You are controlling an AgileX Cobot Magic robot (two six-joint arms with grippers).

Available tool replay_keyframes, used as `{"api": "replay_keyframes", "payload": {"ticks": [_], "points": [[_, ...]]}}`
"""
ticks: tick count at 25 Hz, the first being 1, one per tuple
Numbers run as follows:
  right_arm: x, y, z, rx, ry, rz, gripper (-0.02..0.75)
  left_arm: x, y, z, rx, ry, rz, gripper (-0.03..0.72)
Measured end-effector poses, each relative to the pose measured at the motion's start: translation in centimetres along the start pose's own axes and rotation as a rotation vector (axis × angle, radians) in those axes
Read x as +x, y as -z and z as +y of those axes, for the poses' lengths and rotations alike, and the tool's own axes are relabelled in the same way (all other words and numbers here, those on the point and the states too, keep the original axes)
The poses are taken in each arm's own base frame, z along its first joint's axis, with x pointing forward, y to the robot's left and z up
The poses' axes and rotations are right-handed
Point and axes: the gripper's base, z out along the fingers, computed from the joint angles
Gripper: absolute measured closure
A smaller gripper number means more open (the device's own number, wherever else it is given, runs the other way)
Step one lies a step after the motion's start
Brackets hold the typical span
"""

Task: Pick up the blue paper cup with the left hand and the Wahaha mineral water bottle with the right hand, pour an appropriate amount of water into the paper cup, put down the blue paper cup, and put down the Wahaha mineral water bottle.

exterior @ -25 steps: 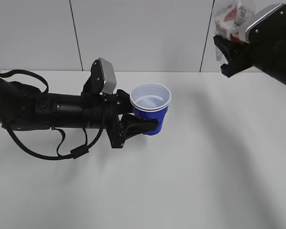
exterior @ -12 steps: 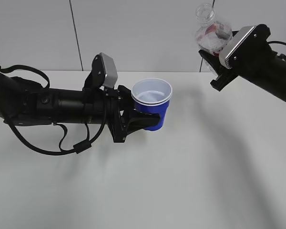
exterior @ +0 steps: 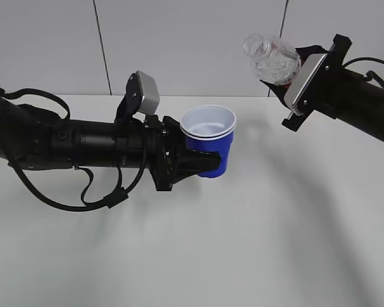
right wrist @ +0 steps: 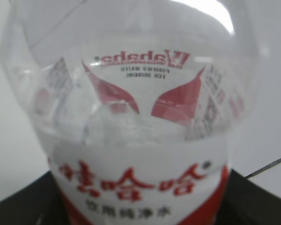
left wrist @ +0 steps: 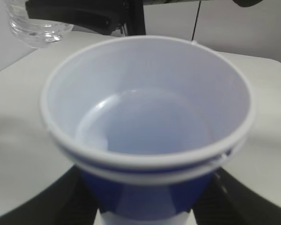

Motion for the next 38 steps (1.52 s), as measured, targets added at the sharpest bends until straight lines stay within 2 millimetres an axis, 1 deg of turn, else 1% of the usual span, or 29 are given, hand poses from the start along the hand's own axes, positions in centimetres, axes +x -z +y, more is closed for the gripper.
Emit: {"api": "replay_keyframes", "payload": {"ticks": [8,28,38], "points": [[-0.2,0.0,0.0,0.0,0.111,-0.026,0.304,-0.1,-1.2,-1.4,0.052,-0.012,0.01,0.263],[-0.9,0.0,0.0,0.012,0.347,-0.096,0.305,-0.1,-1.3,-1.6,0.063,-0.004,0.013,0.263],[-0.9,0.0,0.0,0.017,0.422,-0.102,0.305,0.0,-1.3,-1.7,0.077,-0.014,0.025,0.263]]}}
